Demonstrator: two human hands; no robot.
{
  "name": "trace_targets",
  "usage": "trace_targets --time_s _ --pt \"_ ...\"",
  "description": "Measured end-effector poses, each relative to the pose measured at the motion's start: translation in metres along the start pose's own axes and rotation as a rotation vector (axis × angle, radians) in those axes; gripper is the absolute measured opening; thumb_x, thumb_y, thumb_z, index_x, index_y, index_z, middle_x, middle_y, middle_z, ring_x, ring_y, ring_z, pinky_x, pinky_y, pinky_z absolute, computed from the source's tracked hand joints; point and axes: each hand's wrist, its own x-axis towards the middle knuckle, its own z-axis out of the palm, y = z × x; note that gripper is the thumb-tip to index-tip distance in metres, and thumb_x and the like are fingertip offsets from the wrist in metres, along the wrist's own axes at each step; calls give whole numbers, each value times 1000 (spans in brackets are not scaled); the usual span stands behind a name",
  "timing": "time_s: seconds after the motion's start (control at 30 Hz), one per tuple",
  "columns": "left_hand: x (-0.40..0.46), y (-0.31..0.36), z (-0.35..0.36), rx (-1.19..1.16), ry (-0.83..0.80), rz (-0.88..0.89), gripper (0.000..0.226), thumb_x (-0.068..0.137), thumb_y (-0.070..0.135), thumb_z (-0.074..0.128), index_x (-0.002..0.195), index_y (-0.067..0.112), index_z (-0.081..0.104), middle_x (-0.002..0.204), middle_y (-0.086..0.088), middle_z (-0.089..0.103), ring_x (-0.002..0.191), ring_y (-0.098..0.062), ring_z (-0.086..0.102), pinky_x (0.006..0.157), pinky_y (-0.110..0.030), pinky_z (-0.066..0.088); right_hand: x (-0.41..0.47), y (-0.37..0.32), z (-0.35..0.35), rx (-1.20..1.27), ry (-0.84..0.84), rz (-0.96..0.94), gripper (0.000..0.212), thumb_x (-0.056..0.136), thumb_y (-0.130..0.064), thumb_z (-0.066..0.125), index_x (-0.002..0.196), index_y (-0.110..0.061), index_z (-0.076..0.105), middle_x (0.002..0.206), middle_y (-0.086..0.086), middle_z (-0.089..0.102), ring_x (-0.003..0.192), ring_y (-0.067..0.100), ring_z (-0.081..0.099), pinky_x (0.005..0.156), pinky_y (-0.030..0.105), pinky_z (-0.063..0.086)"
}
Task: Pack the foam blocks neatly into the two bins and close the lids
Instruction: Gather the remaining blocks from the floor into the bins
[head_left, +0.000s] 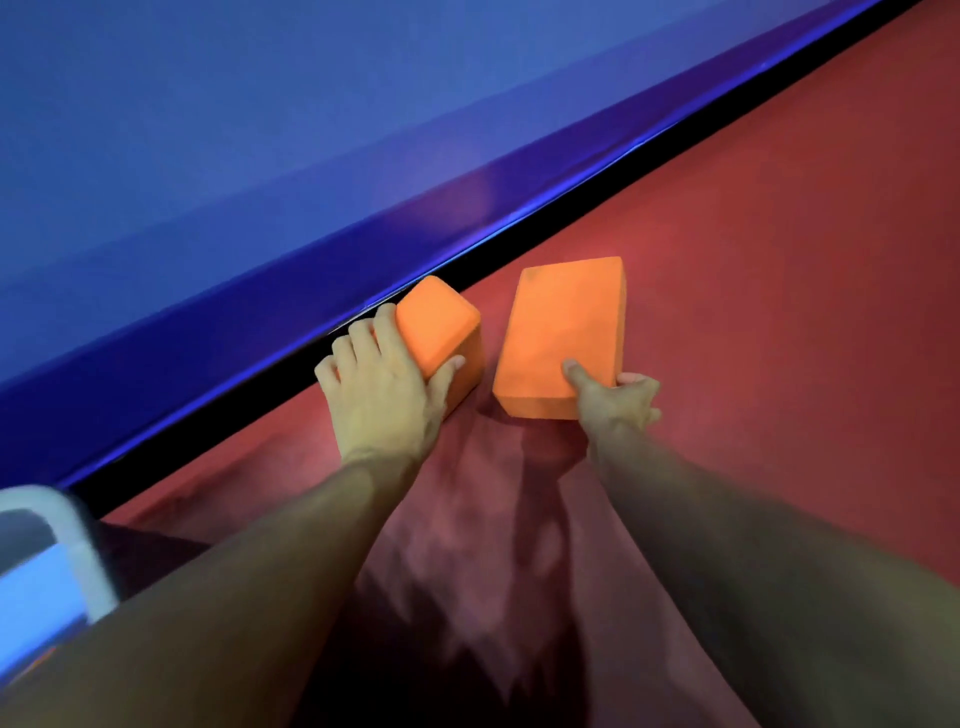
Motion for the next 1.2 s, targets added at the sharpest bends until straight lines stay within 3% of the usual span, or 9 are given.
trace_targets --time_s 0.27,0.4,0.53,0.7,0.8,0.9,1.03,1.1,1.2 --pt "-71 2 -145 -367 126 -298 85 86 65 65 146 11 38 137 -12 50 128 -36 45 104 -53 33 -124 6 -92 90 -30 -19 74 67 -55 85 118 -23 41 118 6 36 102 31 52 97 41 45" --pt "-134 -26 -240 -409 178 -314 87 84 67 66 146 12 38 137 -12 51 128 -36 45 104 -53 34 -225 11 -142 165 -74 -55 78 63 -55 87 120 -22 45 123 7 45 97 29 58 81 37 52" --pt "-224 -69 -338 -474 294 -398 86 83 64 70 145 13 40 139 -13 51 130 -36 45 105 -53 34 -343 22 -198 258 -178 -104 87 41 -61 87 109 -25 46 122 9 49 95 29 64 87 47 58" --pt "-335 -118 -426 -597 419 -604 87 80 61 75 143 11 42 140 -14 52 132 -35 46 108 -51 36 -459 60 -259 82 -269 -239 77 62 -53 89 119 -22 47 125 12 46 99 28 52 100 43 47" --pt "-378 -145 -451 -666 487 -681 86 80 60 76 142 12 43 141 -11 53 134 -33 47 110 -54 36 -500 71 -267 63 -348 -269 77 56 -55 90 112 -26 45 124 11 47 103 28 54 98 42 49" --pt "-412 -169 -454 -747 533 -790 86 80 59 77 143 13 42 142 -9 53 133 -33 48 112 -53 35 -513 79 -253 61 -419 -242 99 33 -66 87 112 -27 44 124 12 52 100 28 62 93 47 56" --pt "-441 -204 -438 -859 555 -874 94 70 71 73 139 17 41 136 -5 55 126 -27 53 110 -52 40 -516 79 -230 -123 -453 -325 125 32 -68 87 138 -20 43 133 13 51 105 32 64 94 46 56" --pt "-444 -222 -426 -912 577 -911 93 69 71 75 138 19 40 135 -5 55 124 -25 54 109 -49 42 -519 73 -221 -247 -418 -403 116 47 -63 89 142 -13 45 137 16 47 115 37 58 101 46 50" --pt "-446 -237 -420 -959 556 -948 91 72 68 78 138 21 38 136 -4 54 123 -23 55 110 -46 43 -515 70 -207 -367 -405 -489 83 65 -52 89 130 -10 58 135 21 43 122 43 48 103 42 44"
